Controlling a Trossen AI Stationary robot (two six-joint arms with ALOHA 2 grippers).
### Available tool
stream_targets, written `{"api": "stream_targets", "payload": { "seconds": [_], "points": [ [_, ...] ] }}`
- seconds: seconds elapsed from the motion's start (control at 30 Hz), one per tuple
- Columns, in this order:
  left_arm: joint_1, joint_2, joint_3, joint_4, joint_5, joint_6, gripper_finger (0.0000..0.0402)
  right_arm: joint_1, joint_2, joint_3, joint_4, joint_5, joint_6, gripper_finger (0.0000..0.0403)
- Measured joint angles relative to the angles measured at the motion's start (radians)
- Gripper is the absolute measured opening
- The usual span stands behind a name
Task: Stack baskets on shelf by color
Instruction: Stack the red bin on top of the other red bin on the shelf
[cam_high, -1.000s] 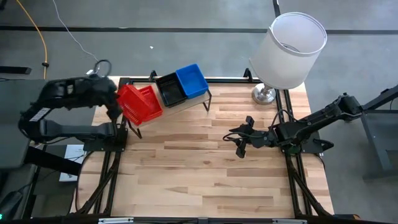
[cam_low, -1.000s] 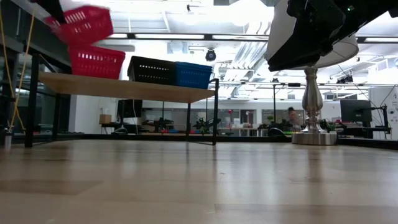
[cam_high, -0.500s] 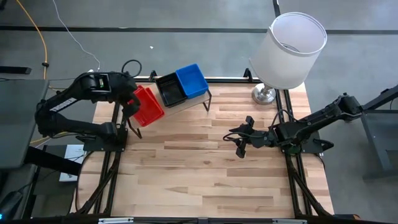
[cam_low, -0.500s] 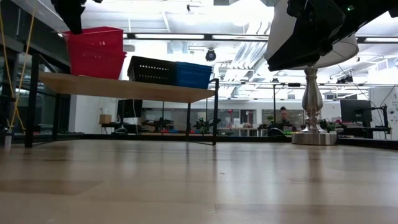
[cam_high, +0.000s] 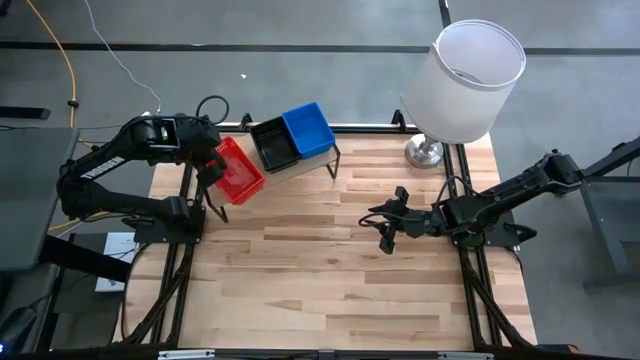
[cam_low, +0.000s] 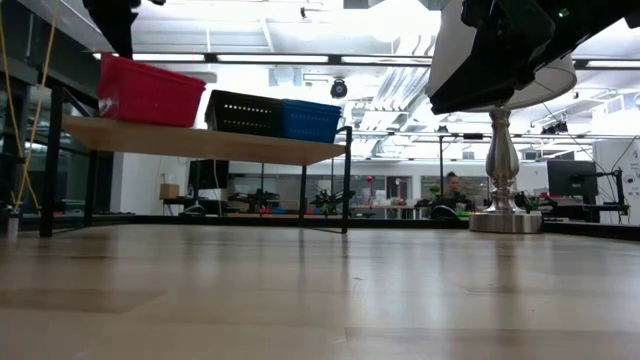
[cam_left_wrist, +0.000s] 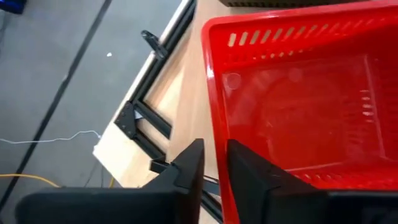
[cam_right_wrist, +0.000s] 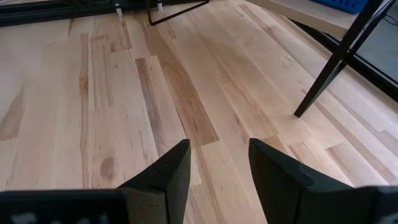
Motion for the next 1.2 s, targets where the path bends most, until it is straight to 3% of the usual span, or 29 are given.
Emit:
{"api": "stream_targets", "payload": {
  "seconds": [0.33,0.63,0.83,0.97,1.2],
  "points": [
    [0.000,0.000,0.000,0.005,-0.048,-0.031,0.0137,0.000,0.000,0.000,0.000,0.000,-0.001,0.0151],
    [-0.001,-0.002,0.098,0.019,-0.056,-0.105,0.0146,0.000,0.000,0.000,0.001,0.003,-0.004,0.0151],
    [-0.002,-0.080,0.115,0.157,-0.087,-0.187,0.0101,0.000,0.000,0.000,0.001,0.003,0.000,0.0151],
    [-0.014,-0.185,-0.002,0.288,-0.115,-0.192,0.0018,0.000,0.000,0.000,0.001,0.002,-0.005,0.0151],
    [-0.064,-0.401,-0.256,0.481,-0.105,-0.201,0.0002,0.000,0.000,0.000,0.001,0.007,-0.019,0.0151]
  ]
}}
